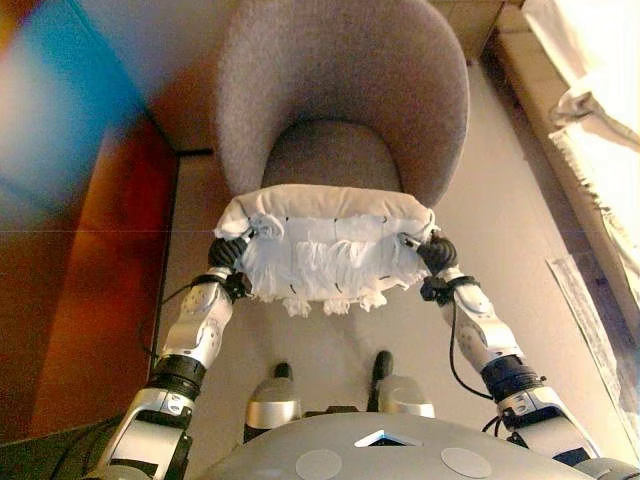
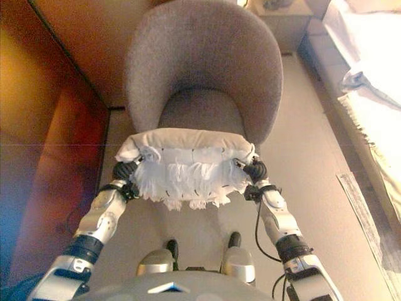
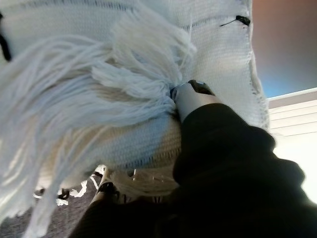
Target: Pick up the cushion and take it to the sofa
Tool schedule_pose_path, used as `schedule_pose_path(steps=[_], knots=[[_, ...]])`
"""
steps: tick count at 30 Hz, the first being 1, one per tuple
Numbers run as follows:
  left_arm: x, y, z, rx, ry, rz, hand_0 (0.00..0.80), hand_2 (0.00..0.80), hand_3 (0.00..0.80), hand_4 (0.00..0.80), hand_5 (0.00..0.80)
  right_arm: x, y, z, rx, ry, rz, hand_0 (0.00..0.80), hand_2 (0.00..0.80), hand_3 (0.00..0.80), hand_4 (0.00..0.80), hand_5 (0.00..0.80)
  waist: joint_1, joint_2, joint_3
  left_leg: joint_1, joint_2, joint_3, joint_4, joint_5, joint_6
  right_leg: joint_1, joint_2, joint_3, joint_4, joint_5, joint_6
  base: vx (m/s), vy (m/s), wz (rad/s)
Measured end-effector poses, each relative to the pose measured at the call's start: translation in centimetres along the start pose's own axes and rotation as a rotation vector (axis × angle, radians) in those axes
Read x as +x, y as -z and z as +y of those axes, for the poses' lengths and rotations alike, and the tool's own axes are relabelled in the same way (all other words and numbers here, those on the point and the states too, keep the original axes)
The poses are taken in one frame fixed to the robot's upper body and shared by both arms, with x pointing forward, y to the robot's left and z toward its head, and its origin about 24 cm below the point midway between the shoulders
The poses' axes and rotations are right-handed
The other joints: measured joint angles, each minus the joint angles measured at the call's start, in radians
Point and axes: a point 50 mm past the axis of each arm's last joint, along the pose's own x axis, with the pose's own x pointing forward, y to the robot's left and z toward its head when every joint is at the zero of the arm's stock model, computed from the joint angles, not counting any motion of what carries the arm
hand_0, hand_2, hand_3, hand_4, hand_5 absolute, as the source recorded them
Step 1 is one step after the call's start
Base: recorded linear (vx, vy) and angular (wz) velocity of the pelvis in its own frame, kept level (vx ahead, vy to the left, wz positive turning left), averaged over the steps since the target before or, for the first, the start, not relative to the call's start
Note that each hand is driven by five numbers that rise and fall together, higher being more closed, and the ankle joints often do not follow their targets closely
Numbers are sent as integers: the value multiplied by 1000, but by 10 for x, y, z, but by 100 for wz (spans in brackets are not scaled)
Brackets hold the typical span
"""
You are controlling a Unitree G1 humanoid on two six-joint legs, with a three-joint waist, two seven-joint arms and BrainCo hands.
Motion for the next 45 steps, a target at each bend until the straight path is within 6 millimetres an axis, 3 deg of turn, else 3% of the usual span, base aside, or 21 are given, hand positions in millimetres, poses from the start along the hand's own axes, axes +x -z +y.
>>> schedule_pose_path(steps=[13, 20, 22, 25, 27, 29, 32, 36, 39, 41, 44, 45], knots=[[-6, 7, 5, -11, 14, 48, 800, 800, 800, 800, 800, -6, 13, -1, -5, 9, 51, 800, 800, 800, 800, 800, 1, 3, -25, 28, -2, 9, -14, 8, 0, 16, -1, 9, 1, 1, 0, 78, 52, -2], [-7, 10, 4, -10, 37, 71, 800, 800, 800, 800, 800, -10, 17, -4, -8, 23, 66, 800, 800, 800, 800, 800, -2, 5, -25, 30, -25, 5, -11, 9, 12, 16, -28, 10, 27, -6, 10, 69, 124, 2], [-7, 11, 3, 9, 46, 76, 800, 800, 800, 800, 800, -11, 18, -5, -6, 28, 72, 800, 800, 800, 800, 800, -3, 7, -22, 23, -39, 2, 9, -1, 25, -6, -51, 14, 85, -30, 19, 22, 195, 6], [-5, 11, 0, 10, 64, 78, 800, 800, 800, 800, 800, -12, 18, -7, -6, 36, 72, 800, 800, 800, 800, 800, -7, 11, -8, -23, -89, -1, 113, -58, 67, -86, -116, 17, 268, -77, 34, 82, 180, 5], [-5, 12, -1, 5, 71, 80, 800, 800, 800, 800, 800, -14, 19, -12, -12, 49, 77, 800, 800, 800, 800, 800, -6, 34, 18, -53, -86, 2, 202, -104, 89, -166, -144, 35, 425, -55, 19, 185, 34, -7], [-6, 10, 4, 22, 63, 81, 800, 800, 800, 800, 800, -21, 31, -8, -2, 39, 113, 800, 800, 800, 800, 800, -5, 32, 30, -43, -88, 2, 213, -107, 103, -208, -147, 76, 504, -38, 12, 226, -72, -5], [-8, 8, 11, 48, 56, 81, 800, 800, 800, 800, 800, -25, 38, -1, 23, 10, 135, 800, 800, 800, 800, 800, -10, 4, 37, -64, -93, -13, 219, -99, 115, -242, -108, 130, 488, -91, 30, 246, -176, 7], [-6, 8, 11, 58, 54, 76, 800, 800, 800, 800, 800, -22, 33, -3, 32, 5, 120, 800, 800, 800, 800, 800, -61, -7, 85, -112, -95, -65, 243, -97, 118, -297, -53, 193, 280, -103, 71, 356, -176, 18], [-7, 12, 9, 62, 44, 89, 800, 800, 800, 800, 800, -22, 34, -4, 51, 11, 127, 800, 800, 800, 800, 800, -80, -57, 106, -113, -94, -83, 261, -121, 78, -305, -50, 190, 222, -97, 96, 392, -204, 31], [-7, 19, 4, 50, 47, 109, 800, 800, 800, 800, 800, -23, 35, -11, 47, 24, 135, 800, 800, 800, 800, 800, -90, -63, 109, -92, -69, -121, 254, -140, 46, -306, -22, 178, 279, -78, 81, 470, -184, 48], [-8, 22, -1, 25, 57, 113, 800, 800, 800, 800, 800, -21, 23, -18, 6, 13, 107, 800, 800, 800, 800, 800, -93, -39, 97, -85, -22, -85, 429, -239, 38, -308, 42, 161, 340, -82, 67, 456, -181, 15], [-9, 22, -2, 12, 55, 107, 800, 800, 800, 800, 800, -21, 18, -18, -6, 3, 91, 800, 800, 800, 800, 800, -112, -24, 88, -69, 0, -66, 411, -273, 30, -305, 65, 143, 360, -93, 46, 373, -177, 20]])
